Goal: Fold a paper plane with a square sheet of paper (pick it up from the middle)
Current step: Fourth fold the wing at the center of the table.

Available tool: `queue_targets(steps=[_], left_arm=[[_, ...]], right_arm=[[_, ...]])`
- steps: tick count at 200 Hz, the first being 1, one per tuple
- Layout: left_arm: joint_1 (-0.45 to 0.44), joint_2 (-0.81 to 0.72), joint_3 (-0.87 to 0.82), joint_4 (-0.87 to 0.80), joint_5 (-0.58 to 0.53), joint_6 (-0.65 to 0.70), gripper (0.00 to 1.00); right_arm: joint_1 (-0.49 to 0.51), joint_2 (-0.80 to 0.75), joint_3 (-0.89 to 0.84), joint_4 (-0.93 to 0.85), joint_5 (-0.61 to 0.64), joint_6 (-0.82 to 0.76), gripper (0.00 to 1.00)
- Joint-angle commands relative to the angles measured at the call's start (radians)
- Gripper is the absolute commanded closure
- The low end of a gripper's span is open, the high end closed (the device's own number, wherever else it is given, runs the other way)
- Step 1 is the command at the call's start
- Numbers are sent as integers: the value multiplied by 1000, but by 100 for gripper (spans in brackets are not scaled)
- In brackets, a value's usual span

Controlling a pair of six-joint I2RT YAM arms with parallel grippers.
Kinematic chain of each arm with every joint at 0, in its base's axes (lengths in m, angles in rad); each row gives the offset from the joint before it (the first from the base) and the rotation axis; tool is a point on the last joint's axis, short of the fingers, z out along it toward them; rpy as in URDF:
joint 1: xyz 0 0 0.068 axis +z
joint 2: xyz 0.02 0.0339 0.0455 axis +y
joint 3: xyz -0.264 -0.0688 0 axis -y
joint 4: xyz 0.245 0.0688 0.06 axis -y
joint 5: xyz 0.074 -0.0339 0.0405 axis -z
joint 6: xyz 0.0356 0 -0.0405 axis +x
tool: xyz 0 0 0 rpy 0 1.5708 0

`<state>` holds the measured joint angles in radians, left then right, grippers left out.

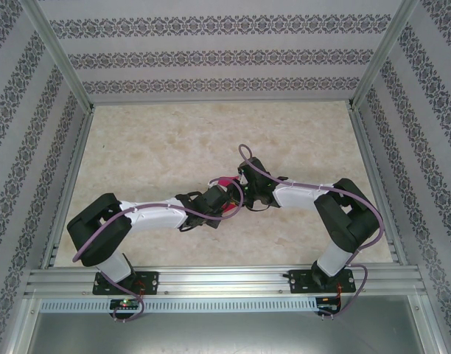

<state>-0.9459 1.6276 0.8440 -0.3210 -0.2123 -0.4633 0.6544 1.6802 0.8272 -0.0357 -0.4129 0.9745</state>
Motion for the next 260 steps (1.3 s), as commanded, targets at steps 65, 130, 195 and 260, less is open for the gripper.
queue_targets(steps=[65, 130, 195, 260], left_arm=[[-14, 8, -10, 19, -67, 33, 76], [-14, 8, -19, 24, -88, 35, 79], [-14, 11, -20, 25, -93, 49, 81], [3, -1, -29, 51, -27, 41, 98]], right_arm=[[-1, 7, 36, 1, -4, -11, 89], [0, 9, 36, 0, -4, -11, 91], [-1, 14, 43, -6, -5, -19, 94], [-5, -40, 31, -36, 30, -42, 79]])
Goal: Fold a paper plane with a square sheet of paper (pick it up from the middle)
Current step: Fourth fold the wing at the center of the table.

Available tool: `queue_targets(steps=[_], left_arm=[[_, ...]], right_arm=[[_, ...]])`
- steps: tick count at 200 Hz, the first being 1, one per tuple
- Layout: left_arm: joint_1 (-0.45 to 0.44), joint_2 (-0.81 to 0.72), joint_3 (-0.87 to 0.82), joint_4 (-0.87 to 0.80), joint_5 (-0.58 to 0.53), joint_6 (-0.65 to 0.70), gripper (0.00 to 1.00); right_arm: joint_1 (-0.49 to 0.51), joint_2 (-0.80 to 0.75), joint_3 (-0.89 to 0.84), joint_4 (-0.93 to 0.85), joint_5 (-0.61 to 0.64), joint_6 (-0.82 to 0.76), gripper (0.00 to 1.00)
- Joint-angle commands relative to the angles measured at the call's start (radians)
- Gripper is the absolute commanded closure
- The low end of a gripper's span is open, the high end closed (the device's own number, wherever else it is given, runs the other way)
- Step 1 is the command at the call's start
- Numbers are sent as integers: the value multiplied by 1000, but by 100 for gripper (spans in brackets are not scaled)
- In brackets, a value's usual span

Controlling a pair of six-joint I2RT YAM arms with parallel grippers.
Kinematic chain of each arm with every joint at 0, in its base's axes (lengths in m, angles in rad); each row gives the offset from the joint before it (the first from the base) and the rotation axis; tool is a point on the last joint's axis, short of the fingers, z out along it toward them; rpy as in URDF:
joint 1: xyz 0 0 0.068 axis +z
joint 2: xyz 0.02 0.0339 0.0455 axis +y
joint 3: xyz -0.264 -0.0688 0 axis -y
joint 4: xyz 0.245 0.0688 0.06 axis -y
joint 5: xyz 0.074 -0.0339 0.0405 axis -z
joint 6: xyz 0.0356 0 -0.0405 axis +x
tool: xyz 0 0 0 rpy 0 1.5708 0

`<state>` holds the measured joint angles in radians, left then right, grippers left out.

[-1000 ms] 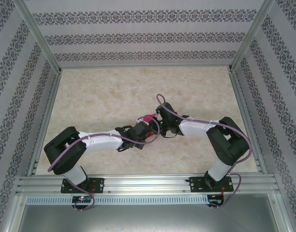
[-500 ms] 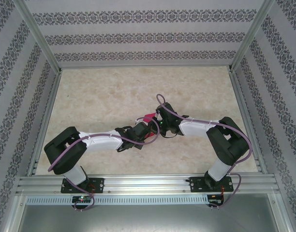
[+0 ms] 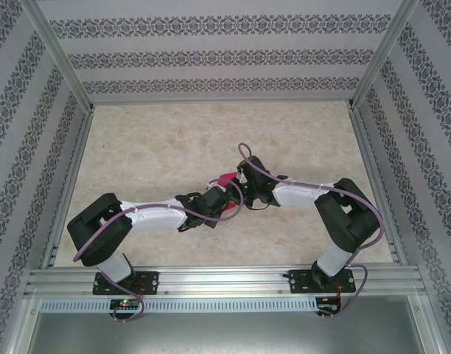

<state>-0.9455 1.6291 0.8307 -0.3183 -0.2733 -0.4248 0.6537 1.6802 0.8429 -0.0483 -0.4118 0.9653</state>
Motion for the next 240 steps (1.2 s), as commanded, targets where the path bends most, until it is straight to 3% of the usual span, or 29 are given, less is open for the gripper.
queue_targets(steps=[1, 29, 86, 141, 200, 240], left_arm=[[5, -4, -17, 50, 35, 2, 98], [50, -64, -68, 110, 126, -28, 99], [217, -131, -180, 305, 531, -90, 98], [308, -64, -234, 450, 734, -160, 97], [368, -19, -249, 506, 824, -198, 97], [390, 24, -242, 522, 867, -206, 97]], right_arm=[[-5, -43, 15, -25, 30, -34, 79], [-18, -121, -12, -60, 75, -55, 65], [-46, -266, -87, -55, 94, -91, 57], [-2, -189, -70, 43, 25, -90, 68], [36, -35, 12, 107, -2, -71, 79], [35, 36, 57, 123, -16, -66, 81]])
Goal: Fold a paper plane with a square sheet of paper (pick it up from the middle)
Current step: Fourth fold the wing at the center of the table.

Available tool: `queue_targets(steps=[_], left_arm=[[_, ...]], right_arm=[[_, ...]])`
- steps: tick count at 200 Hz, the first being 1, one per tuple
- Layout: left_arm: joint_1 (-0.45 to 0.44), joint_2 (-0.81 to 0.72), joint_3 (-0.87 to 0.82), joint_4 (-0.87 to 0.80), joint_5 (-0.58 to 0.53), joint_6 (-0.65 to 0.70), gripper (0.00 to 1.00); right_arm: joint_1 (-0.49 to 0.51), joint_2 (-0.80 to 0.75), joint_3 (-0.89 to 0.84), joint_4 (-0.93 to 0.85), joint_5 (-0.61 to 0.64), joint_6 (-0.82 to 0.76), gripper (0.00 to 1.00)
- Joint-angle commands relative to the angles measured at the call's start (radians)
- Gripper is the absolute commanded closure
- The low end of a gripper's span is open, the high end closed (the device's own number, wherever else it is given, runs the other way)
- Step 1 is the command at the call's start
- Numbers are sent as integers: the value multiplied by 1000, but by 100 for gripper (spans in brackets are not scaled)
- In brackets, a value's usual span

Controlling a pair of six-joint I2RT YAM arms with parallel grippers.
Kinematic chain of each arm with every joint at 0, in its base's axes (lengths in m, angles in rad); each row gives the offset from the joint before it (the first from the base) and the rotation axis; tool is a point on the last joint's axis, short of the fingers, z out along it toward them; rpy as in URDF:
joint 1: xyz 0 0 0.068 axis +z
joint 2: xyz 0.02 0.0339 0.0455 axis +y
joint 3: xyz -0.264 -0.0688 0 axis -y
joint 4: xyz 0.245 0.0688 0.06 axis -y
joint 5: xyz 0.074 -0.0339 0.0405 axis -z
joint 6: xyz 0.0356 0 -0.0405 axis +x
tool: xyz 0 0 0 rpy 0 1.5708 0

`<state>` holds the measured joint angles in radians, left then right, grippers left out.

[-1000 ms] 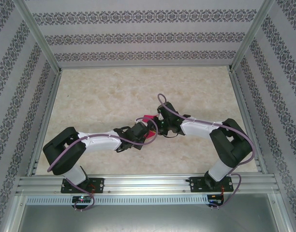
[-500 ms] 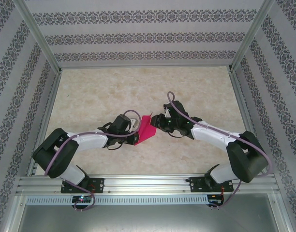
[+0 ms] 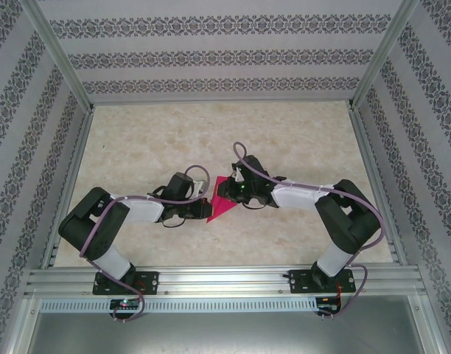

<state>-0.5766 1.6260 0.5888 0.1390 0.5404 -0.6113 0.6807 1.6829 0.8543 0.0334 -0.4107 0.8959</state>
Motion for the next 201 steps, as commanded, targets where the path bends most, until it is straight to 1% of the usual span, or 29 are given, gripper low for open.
queue_targets(steps=[1, 29, 77, 88, 97, 108, 119, 137, 164, 201], left_arm=[[22, 28, 0, 65, 54, -18, 97], [35, 36, 2, 63, 60, -20, 97], [54, 18, 7, 45, 73, -16, 95], [54, 13, 8, 38, 70, -13, 92], [54, 9, 9, 23, 58, -6, 86], [54, 1, 8, 5, 43, 3, 84], [54, -9, 4, -10, 27, 11, 78], [55, -28, -5, -31, 12, 26, 71], [51, -44, -6, -64, 3, 57, 69], [51, -37, 2, -89, 5, 82, 70]], right_arm=[[8, 35, 47, 40, -16, 3, 81], [-4, 89, 64, 55, -13, 9, 83], [-24, 145, 83, 72, -20, 8, 83], [-28, 155, 85, 72, -18, 10, 84], [-30, 159, 84, 71, -16, 11, 84], [-33, 162, 83, 69, -9, 10, 84], [-36, 163, 81, 67, -5, 12, 84], [-39, 159, 78, 66, 3, 16, 84], [-40, 161, 80, 65, 9, 22, 84], [-42, 162, 75, 65, 17, 25, 84]])
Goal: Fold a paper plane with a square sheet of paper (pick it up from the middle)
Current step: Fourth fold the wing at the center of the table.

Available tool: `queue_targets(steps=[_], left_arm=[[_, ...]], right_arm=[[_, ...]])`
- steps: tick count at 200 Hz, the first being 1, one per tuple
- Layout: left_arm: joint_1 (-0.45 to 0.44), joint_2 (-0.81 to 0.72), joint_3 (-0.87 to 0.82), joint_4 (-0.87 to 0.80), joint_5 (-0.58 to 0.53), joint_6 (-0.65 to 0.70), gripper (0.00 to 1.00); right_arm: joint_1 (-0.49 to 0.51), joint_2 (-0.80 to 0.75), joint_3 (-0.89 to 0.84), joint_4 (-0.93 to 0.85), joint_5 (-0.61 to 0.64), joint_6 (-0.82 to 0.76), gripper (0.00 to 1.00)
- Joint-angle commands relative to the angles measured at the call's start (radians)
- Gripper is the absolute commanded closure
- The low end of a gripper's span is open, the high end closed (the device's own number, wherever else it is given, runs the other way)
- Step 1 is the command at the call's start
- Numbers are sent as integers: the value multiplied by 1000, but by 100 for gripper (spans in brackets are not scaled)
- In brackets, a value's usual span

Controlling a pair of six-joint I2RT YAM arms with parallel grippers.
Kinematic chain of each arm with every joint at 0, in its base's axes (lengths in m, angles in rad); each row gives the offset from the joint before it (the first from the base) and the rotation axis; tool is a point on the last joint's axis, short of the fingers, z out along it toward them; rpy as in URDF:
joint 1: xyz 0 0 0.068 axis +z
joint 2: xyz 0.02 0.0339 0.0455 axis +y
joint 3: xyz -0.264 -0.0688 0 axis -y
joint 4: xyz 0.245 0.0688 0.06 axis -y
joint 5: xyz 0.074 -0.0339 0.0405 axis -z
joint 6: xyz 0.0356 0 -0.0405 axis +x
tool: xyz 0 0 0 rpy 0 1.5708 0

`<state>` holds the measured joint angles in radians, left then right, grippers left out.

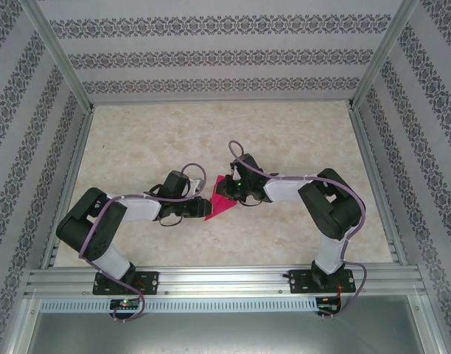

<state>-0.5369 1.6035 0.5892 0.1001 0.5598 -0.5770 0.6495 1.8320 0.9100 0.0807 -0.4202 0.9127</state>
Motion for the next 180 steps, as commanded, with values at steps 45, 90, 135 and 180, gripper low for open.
queue_targets(steps=[45, 90, 135, 180], left_arm=[[10, -5, 9, -61, -18, 60, 82], [10, 8, 9, -61, -16, 45, 96], [19, 34, 15, -48, 1, -13, 100], [43, 39, 7, 12, 72, -68, 100]], right_arm=[[-10, 13, 11, 19, 27, 11, 84], [-9, -5, 1, 19, 31, 13, 83], [3, -6, 8, 73, -35, 18, 80], [13, 29, 21, 96, -35, 38, 79]])
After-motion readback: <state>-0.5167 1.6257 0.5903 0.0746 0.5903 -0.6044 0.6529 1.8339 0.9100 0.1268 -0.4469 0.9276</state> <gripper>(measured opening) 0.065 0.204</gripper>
